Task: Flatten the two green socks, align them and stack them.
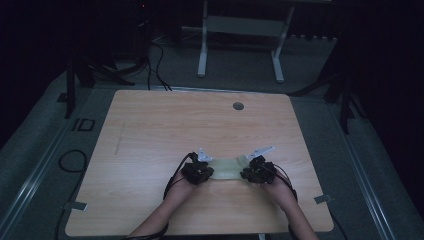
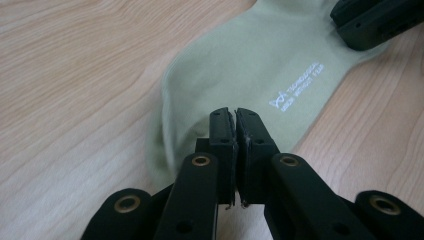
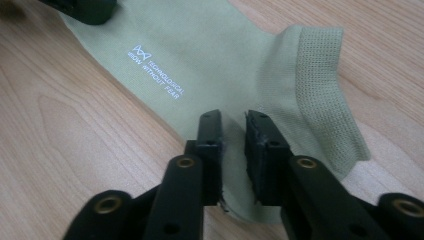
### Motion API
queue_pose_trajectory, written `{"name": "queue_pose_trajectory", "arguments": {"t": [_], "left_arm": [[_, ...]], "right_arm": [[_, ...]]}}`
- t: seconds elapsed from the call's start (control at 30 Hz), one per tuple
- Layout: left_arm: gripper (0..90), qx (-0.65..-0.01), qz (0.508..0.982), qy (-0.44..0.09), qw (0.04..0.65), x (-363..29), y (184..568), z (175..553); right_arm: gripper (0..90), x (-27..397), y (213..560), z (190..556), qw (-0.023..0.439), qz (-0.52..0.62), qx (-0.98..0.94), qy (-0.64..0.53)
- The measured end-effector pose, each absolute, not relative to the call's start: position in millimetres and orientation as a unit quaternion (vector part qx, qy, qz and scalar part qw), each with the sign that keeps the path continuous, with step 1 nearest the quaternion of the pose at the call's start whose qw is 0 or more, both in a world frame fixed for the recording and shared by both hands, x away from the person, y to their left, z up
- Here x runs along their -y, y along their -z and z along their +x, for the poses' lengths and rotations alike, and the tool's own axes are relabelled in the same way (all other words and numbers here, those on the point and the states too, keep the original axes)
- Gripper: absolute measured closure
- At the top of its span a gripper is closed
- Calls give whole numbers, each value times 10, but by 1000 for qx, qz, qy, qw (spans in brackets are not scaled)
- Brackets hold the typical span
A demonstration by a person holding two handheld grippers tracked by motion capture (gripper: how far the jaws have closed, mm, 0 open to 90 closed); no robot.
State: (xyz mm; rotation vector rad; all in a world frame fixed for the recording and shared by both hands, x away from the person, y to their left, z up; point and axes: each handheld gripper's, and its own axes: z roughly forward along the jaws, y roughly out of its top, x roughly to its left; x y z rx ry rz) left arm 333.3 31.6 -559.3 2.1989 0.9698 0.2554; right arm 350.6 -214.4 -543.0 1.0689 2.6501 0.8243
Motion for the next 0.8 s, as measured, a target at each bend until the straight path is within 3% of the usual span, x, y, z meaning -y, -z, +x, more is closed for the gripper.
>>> {"name": "queue_pose_trajectory", "arguments": {"t": [0.8], "left_arm": [[860, -415, 834, -106, 347, -780, 5588, 3353]], "right_arm": [[764, 1751, 5457, 3652, 91, 343, -890, -286]]}}
